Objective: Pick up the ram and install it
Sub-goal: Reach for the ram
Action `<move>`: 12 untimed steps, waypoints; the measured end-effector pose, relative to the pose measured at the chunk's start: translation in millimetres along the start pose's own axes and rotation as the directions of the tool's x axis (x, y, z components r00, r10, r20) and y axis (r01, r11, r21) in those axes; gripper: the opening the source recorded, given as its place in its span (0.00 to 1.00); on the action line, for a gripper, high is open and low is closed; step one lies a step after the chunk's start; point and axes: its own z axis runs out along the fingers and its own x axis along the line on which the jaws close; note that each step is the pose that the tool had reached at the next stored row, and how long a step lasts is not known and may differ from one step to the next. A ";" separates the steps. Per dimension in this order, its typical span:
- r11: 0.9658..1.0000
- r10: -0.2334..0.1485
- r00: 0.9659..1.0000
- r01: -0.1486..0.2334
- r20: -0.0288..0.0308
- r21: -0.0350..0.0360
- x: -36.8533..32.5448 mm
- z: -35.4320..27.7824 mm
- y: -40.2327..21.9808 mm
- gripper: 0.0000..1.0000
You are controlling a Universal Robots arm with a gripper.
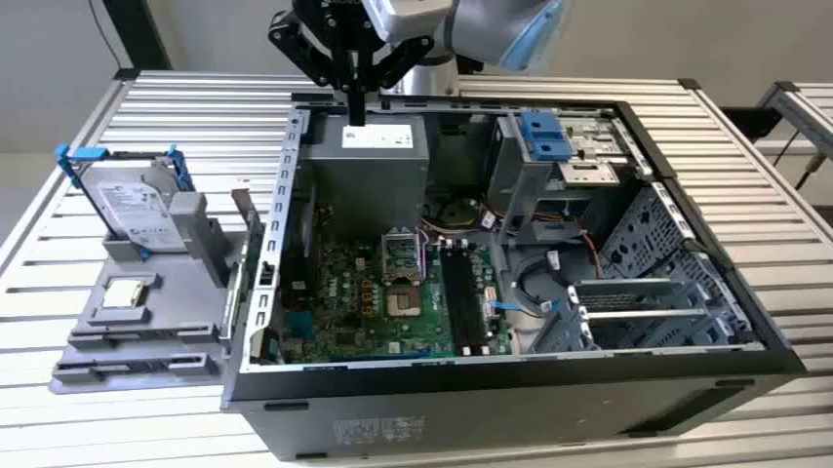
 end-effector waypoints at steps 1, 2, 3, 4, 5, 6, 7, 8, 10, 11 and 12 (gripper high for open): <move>1.000 0.000 1.000 0.000 0.000 0.000 0.0 0.0 0.0 0.00; 1.000 0.000 1.000 0.000 0.000 0.000 0.0 0.0 0.0 0.00; 1.000 0.000 1.000 0.000 0.000 -0.002 0.0 0.0 0.0 0.00; 1.000 0.000 1.000 0.000 0.000 -0.002 0.0 0.0 0.0 0.00; 1.000 0.000 1.000 0.000 0.000 -0.002 0.0 0.0 0.0 0.00; 1.000 0.000 1.000 0.000 0.000 -0.002 0.0 0.0 0.0 0.00; 1.000 0.000 1.000 0.000 0.000 -0.002 0.0 0.0 0.0 0.00; 1.000 0.000 1.000 0.000 0.000 -0.002 0.0 0.0 0.0 0.00; 1.000 0.000 1.000 0.000 0.000 -0.002 0.1 0.0 -0.1 0.00; 1.000 0.000 1.000 0.000 0.000 -0.002 0.4 0.0 -0.1 0.00; 1.000 0.000 1.000 0.000 0.000 -0.002 1.1 -0.1 -0.2 0.00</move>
